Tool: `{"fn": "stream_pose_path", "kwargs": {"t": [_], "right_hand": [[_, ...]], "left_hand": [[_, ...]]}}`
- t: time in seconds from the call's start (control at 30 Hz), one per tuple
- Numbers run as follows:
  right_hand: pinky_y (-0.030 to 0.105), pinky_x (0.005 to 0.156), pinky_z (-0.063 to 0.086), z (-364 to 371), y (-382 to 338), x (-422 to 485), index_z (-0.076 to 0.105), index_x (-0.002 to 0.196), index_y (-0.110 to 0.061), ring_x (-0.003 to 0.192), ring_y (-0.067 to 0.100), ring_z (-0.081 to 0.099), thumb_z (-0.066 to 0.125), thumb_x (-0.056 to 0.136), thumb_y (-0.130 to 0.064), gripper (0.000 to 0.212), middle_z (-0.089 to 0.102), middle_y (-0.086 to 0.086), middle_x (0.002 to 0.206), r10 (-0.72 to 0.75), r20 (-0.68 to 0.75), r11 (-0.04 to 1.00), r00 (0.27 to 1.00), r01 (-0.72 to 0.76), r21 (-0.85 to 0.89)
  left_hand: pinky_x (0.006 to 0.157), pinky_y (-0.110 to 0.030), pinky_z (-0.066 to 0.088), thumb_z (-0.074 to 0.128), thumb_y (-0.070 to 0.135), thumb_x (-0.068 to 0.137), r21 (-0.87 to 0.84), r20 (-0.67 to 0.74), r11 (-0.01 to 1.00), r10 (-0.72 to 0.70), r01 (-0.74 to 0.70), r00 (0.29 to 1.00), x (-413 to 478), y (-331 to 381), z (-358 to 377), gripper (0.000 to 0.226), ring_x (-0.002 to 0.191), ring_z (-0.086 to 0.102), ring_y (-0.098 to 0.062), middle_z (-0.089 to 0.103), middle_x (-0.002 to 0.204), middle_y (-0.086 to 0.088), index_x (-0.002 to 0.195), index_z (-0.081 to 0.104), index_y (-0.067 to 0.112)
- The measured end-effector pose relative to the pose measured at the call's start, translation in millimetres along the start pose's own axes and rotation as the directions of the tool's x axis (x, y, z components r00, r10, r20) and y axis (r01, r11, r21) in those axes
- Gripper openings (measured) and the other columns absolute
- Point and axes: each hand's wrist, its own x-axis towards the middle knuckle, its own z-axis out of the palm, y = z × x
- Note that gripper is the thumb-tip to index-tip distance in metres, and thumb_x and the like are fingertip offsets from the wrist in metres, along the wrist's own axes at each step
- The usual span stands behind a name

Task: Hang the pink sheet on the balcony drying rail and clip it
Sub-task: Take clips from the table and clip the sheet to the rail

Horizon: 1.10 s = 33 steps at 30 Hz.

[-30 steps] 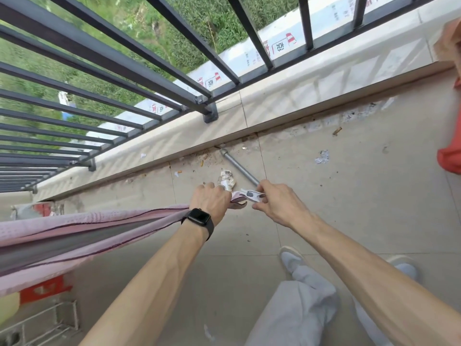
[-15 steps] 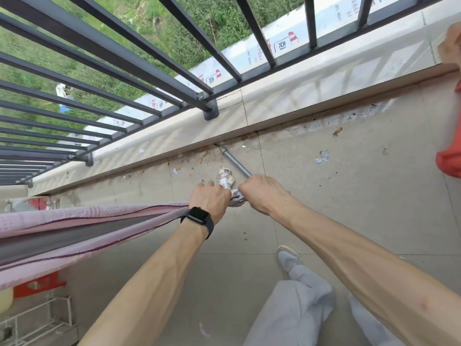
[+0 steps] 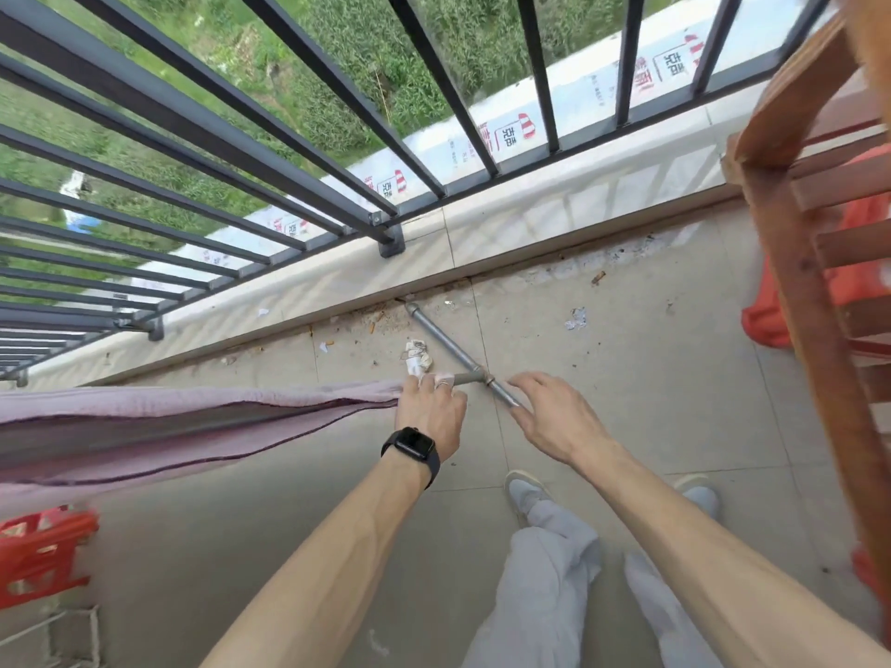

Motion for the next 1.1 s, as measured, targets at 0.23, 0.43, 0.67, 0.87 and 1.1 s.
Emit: {"fn": "stream_pose_path", "kwargs": {"t": [0.23, 0.43, 0.67, 0.87, 1.1], "right_hand": [[0.034, 0.097, 0.042, -94, -15, -207, 0.075, 0.107, -0.013, 0.114, 0.031, 0.061, 0.066, 0.090, -0.013, 0.018, 0.071, 0.007, 0.116, 0.155, -0.282, 0.987, 0.947, -0.159, 0.010], [0.030, 0.104, 0.034, -174, -39, -343, 0.074, 0.112, -0.012, 0.117, 0.030, 0.058, 0.067, 0.090, -0.015, 0.023, 0.070, 0.006, 0.118, 0.215, -0.568, 0.944, 0.794, -0.317, -0.087], [0.024, 0.109, 0.026, -197, -82, -475, 0.068, 0.122, -0.022, 0.131, 0.018, 0.044, 0.057, 0.097, -0.026, 0.028, 0.063, -0.006, 0.130, 0.389, -0.813, 0.862, 0.433, -0.483, 0.155], [0.019, 0.109, 0.023, -169, -68, -541, 0.065, 0.126, -0.027, 0.131, 0.008, 0.042, 0.055, 0.098, -0.033, 0.030, 0.060, -0.012, 0.131, 0.568, -0.813, 0.753, 0.128, -0.479, 0.451], [0.019, 0.106, 0.032, -141, 11, -585, 0.062, 0.128, -0.029, 0.124, 0.004, 0.046, 0.053, 0.098, -0.039, 0.033, 0.060, -0.016, 0.129, 0.720, -0.693, 0.643, 0.034, -0.409, 0.648]], "left_hand": [[0.099, -0.040, 0.038, 0.047, 0.029, 0.094, -0.340, 0.030, 0.936, 0.104, -0.087, 0.994, -91, 66, -89, 0.038, 0.121, 0.054, -0.030, 0.060, 0.130, -0.007, 0.131, 0.054, 0.023], [0.100, -0.041, 0.039, 0.042, 0.033, 0.097, -0.371, -0.227, 0.855, 0.294, -0.362, 0.928, -166, 105, -184, 0.041, 0.122, 0.053, -0.030, 0.060, 0.133, -0.007, 0.136, 0.053, 0.025], [0.085, -0.039, 0.051, 0.040, 0.036, 0.097, -0.162, -0.553, 0.707, 0.514, -0.689, 0.656, -251, 151, -281, 0.037, 0.104, 0.062, -0.028, 0.066, 0.120, 0.000, 0.129, 0.057, 0.027], [0.093, -0.035, 0.044, 0.047, 0.041, 0.094, 0.091, -0.592, 0.574, 0.688, -0.814, 0.419, -295, 217, -331, 0.039, 0.115, 0.057, -0.022, 0.063, 0.126, 0.006, 0.132, 0.055, 0.035], [0.092, -0.036, 0.045, 0.045, 0.047, 0.094, 0.221, -0.449, 0.480, 0.823, -0.849, 0.348, -307, 339, -344, 0.041, 0.117, 0.057, -0.023, 0.060, 0.132, 0.005, 0.133, 0.053, 0.036]]}}
